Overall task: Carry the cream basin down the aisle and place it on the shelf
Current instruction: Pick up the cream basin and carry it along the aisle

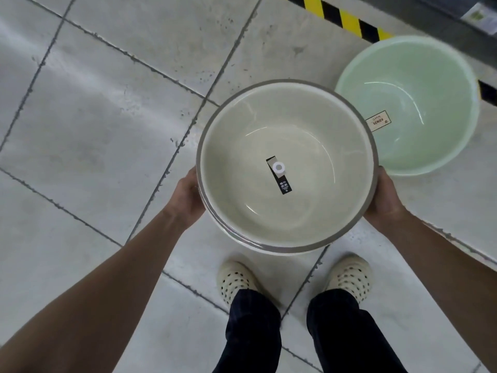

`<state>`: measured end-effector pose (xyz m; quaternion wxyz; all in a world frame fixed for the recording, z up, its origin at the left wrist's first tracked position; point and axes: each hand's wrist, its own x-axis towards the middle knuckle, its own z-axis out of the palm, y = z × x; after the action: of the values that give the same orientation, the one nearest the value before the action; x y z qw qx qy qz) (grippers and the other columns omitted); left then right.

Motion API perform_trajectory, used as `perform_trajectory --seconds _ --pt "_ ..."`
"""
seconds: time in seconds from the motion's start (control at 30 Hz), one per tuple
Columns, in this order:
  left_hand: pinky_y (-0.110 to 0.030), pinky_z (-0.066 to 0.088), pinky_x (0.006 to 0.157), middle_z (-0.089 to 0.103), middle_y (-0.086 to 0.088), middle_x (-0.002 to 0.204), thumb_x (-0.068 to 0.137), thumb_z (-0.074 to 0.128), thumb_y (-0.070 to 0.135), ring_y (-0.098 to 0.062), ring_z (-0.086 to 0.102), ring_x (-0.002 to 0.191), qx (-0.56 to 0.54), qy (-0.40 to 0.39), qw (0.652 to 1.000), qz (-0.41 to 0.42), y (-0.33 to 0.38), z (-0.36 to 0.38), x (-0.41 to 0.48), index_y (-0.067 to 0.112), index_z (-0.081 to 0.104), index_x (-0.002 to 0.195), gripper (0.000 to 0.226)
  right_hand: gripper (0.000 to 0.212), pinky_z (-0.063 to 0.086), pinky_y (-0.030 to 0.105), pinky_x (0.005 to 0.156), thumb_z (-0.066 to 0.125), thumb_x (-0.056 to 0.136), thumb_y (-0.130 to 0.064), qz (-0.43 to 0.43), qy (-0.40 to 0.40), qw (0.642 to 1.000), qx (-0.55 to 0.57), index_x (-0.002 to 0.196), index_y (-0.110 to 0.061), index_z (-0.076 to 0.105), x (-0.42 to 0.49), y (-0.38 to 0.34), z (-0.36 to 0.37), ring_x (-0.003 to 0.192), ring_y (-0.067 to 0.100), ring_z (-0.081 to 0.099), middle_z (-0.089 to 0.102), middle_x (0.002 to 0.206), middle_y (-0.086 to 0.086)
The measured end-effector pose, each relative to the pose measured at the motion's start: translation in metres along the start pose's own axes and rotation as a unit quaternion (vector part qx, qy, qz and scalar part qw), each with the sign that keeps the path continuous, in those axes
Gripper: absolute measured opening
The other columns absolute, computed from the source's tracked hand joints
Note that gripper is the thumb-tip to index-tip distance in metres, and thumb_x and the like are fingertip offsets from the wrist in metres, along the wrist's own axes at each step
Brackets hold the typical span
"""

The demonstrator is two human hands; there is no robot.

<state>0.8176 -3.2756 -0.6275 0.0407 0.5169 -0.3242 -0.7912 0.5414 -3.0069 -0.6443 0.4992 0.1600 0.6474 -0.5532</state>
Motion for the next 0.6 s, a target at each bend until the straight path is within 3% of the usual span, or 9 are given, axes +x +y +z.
perform_trajectory --seconds 0.1,0.2,0.37,0.47,0.6 --pt "-0.035 0.062 0.075 0.08 -0.005 0.097 0.106 0.034 0.01 -0.023 0.076 0.091 0.019 -0.004 1.0 0.006 -0.005 0.002 0.005 0.015 0.081 0.103 0.048 0.043 0.055 0.04 0.092 0.04 0.104 -0.036 -0.002 -0.013 1.0 0.004 0.094 -0.032 0.082 0.005 0.006 0.0 0.093 0.017 0.073 0.08 0.096 -0.007" --pt "-0.031 0.061 0.072 0.08 -0.003 0.094 0.107 0.032 0.009 -0.021 0.077 0.088 0.021 -0.003 1.0 0.011 -0.011 0.001 0.011 0.011 0.067 0.117 0.037 0.036 0.054 0.038 0.092 0.04 0.106 -0.037 -0.007 -0.015 1.0 0.003 0.106 -0.029 0.075 0.013 0.013 -0.003 0.095 0.016 0.072 0.08 0.096 -0.008" --pt "-0.031 0.061 0.07 0.08 -0.005 0.091 0.105 0.028 0.007 -0.021 0.077 0.084 0.012 -0.019 1.0 0.011 -0.016 0.0 0.012 0.006 0.065 0.114 0.038 0.037 0.049 0.045 0.106 0.04 0.106 -0.042 -0.004 -0.021 1.0 -0.013 0.116 -0.027 0.073 0.014 0.017 -0.004 0.111 0.021 0.067 0.078 0.108 -0.005" --pt "-0.031 0.061 0.067 0.079 -0.007 0.087 0.105 0.03 0.011 -0.025 0.076 0.082 -0.035 0.018 0.999 -0.006 -0.018 -0.003 0.017 0.005 0.074 0.103 0.044 0.042 0.046 0.047 0.109 0.039 0.106 -0.045 -0.007 -0.03 0.999 -0.021 0.107 -0.034 0.079 0.016 0.015 -0.005 0.109 0.018 0.069 0.078 0.111 -0.006" --pt "-0.033 0.062 0.074 0.08 -0.005 0.093 0.093 0.052 0.028 -0.025 0.075 0.09 -0.035 0.008 0.999 -0.01 -0.024 0.001 0.022 0.015 0.083 0.092 0.034 0.047 0.047 0.047 0.108 0.037 0.105 -0.052 0.005 -0.045 0.999 -0.023 0.101 -0.038 0.082 0.022 0.012 -0.004 0.106 0.015 0.07 0.078 0.11 -0.007"
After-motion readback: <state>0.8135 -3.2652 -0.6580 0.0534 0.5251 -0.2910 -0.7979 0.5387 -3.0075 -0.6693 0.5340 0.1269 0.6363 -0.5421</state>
